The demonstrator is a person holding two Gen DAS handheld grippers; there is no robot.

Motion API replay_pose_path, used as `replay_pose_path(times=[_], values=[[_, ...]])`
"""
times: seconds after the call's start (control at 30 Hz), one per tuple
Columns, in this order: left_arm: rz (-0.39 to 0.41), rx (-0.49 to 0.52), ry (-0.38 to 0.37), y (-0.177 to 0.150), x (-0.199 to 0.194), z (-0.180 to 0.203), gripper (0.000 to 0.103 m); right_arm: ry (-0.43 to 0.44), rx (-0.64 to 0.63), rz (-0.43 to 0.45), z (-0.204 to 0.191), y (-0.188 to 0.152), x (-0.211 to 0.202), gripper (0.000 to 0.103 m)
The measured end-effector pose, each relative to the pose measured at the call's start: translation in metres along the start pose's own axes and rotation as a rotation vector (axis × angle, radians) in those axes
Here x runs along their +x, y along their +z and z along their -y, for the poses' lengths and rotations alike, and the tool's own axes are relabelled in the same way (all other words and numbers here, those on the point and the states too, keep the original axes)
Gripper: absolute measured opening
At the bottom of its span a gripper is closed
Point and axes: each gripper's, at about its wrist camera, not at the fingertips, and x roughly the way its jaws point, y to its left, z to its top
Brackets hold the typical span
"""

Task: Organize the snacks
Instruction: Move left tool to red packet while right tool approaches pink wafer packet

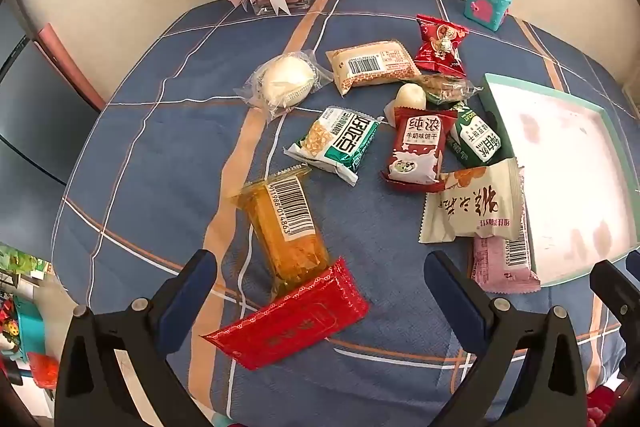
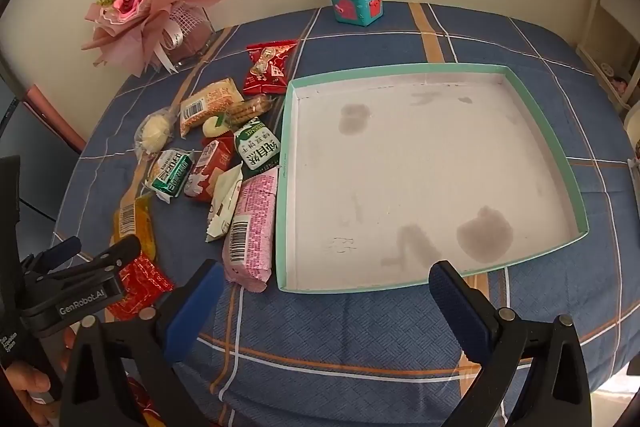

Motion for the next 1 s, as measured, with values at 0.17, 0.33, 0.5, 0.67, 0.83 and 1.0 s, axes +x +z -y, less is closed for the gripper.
replay_pose_path(times=[0.17, 0.33, 0.5, 0.67, 0.83, 1.0], values=[[0.000, 0.005, -0.012, 0.0009, 0.0009, -0.0008, 0.103, -0.001, -0.002, -0.003, -0.0002, 0.0000, 0.0006, 0.103], [0.002, 0.007, -0.023, 0.0031, 0.0021, 0.0005, 0.103, -0.005, -0.008, -0.006, -0.0017, 0.0000, 0.0010, 0.103], [-0.016, -0.002, -0.017, -0.0003, 0.0018, -0.0044, 0.103, -0.009, -0.013, -0.009, -0.0022, 0.0008, 0.0015, 0.103], [-0.022, -0.007, -0.017, 0.0006, 0.0061, -0.0045, 0.103, -0.013, -0.019, -0.013, -0.0037, 0.0008, 0.0029, 0.103], [0.011, -0.012, -0.024, -0.0022, 0.0085, -0.0059, 0.103, -0.014, -0.023, -0.017, -0.0044, 0.0013, 0.0039, 0.103], [0.058, -0.032, -0.064, -0.0039, 0.0077, -0.0091, 0.103, -0.019, -0.031, -0.024, -0.0082, 0.0018, 0.0069, 0.103]])
